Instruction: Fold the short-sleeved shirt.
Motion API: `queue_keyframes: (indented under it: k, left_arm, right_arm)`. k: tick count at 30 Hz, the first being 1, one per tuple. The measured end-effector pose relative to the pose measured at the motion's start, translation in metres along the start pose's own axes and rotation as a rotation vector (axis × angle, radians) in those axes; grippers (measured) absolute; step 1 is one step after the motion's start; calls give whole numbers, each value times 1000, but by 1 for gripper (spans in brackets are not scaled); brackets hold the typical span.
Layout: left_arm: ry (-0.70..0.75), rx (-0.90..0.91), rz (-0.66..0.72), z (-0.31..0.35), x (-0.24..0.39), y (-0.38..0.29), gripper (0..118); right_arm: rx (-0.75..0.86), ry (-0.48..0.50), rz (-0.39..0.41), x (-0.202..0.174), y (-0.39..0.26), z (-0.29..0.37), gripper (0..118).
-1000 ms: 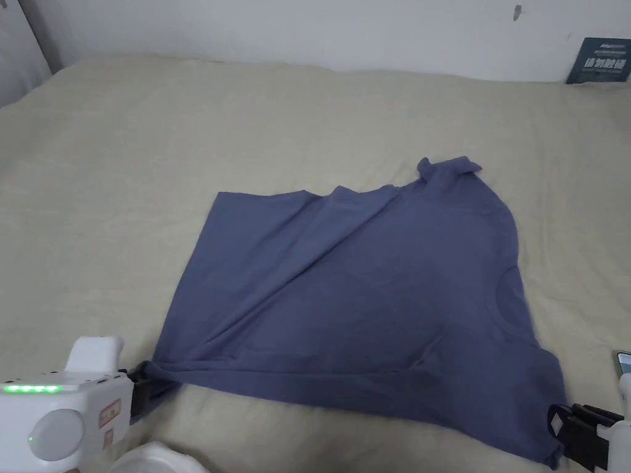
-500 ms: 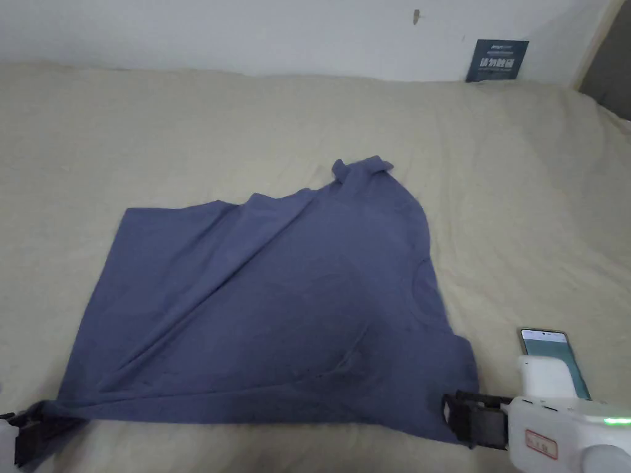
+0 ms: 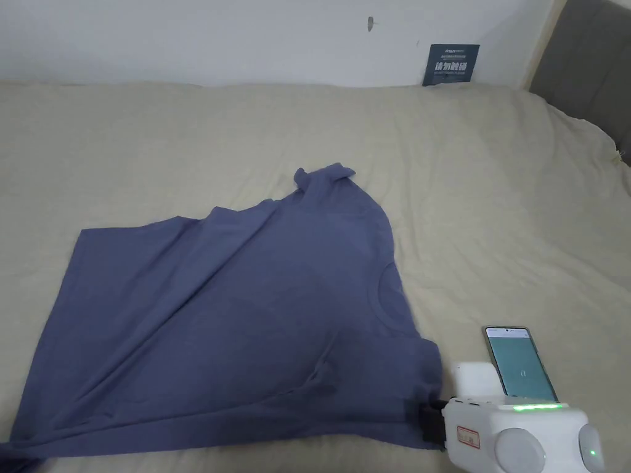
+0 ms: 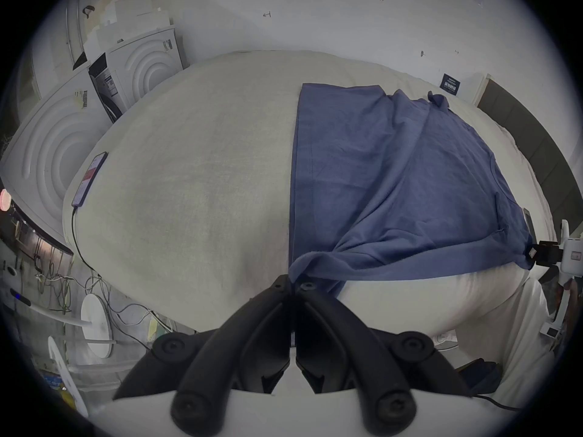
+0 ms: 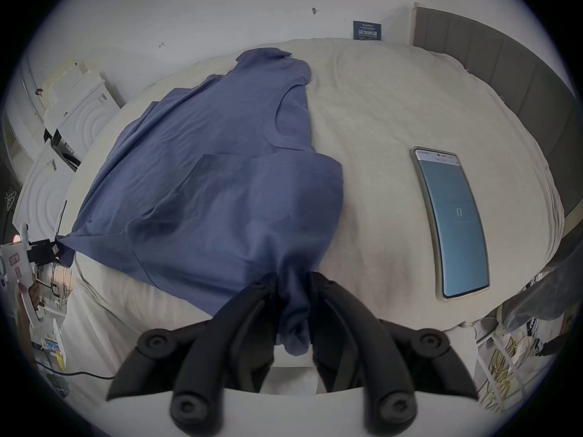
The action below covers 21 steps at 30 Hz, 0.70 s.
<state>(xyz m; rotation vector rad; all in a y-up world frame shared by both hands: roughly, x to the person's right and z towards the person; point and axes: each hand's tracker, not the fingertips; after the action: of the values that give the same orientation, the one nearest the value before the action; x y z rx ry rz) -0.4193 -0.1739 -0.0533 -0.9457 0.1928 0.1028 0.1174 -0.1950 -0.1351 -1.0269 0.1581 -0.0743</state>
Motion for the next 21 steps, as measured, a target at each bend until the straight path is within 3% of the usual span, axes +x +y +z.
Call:
queue_keyframes:
  k: [2,9,16,21]
  left_arm:
    - [-3,-1,1,-11,-13,-4,0]
    - [1,10,-5,10,32,-8,0]
    - [9,75,-36,25,15,42,0]
    - [7,105,-46,3,9,97,0]
  right_arm:
    - [11,-5,23,-4,-1,1,9]
    - [33,17,25,-2,10,19,8]
    - [149,19,73,-15,62,53,8]
    - [165,20,96,-2,122,21,8]
